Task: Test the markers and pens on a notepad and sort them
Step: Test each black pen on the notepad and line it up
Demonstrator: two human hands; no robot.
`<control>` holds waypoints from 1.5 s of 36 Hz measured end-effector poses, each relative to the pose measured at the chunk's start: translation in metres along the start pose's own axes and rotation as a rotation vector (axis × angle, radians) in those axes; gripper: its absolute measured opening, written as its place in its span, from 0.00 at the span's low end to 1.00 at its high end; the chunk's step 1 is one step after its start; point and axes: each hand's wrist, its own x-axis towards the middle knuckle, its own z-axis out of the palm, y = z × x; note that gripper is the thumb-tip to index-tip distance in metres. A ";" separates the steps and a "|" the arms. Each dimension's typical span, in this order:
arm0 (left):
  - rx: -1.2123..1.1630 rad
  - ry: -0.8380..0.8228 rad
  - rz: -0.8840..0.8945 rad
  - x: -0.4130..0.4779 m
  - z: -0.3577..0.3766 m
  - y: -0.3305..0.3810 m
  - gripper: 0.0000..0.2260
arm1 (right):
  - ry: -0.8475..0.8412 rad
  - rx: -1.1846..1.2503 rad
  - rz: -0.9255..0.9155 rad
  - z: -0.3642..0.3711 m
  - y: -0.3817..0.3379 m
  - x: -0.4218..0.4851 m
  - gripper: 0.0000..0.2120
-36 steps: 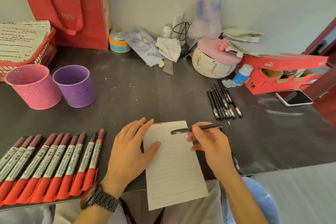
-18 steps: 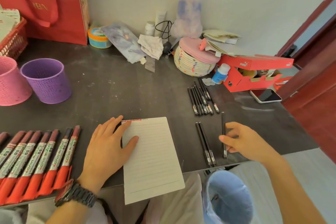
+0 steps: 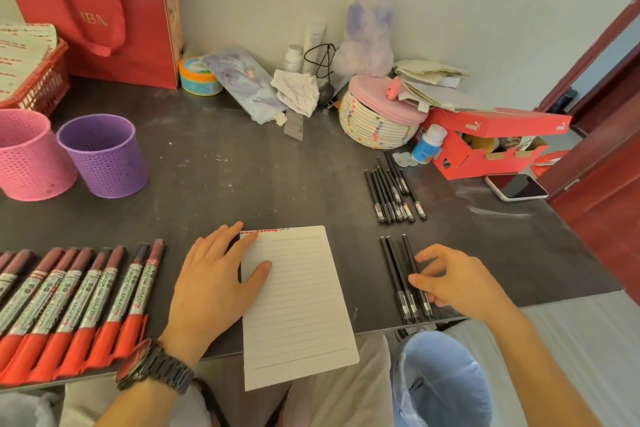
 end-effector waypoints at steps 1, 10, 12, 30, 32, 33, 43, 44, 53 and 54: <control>-0.006 0.001 -0.001 0.000 0.000 0.000 0.30 | 0.004 -0.006 -0.001 0.001 0.000 0.001 0.13; -0.015 0.004 -0.006 0.000 0.000 0.001 0.29 | 0.026 -0.027 0.004 0.007 0.000 0.003 0.08; -0.017 0.003 -0.007 0.000 0.001 0.001 0.30 | 0.027 -0.024 0.009 0.008 0.000 0.003 0.07; -0.024 0.017 0.010 0.000 0.004 -0.003 0.29 | -0.025 -0.086 0.002 0.005 -0.008 -0.002 0.06; -0.022 0.018 0.012 0.000 0.004 -0.003 0.29 | -0.037 -0.093 0.010 0.004 -0.010 -0.002 0.06; -0.021 0.019 0.013 0.001 0.005 -0.004 0.29 | -0.039 -0.101 0.015 0.003 -0.011 -0.001 0.05; -0.023 0.041 0.018 0.000 0.006 -0.004 0.28 | 0.215 -0.107 0.008 -0.010 -0.049 0.048 0.14; -0.023 0.044 0.021 0.000 0.006 -0.004 0.28 | 0.239 -0.114 0.002 -0.010 -0.056 0.056 0.14; -0.059 0.079 0.026 -0.002 0.005 -0.003 0.27 | 0.271 -0.405 0.007 0.004 -0.103 0.104 0.13; -0.056 0.081 0.026 -0.001 0.006 -0.004 0.27 | 0.270 -0.433 0.016 0.006 -0.105 0.107 0.13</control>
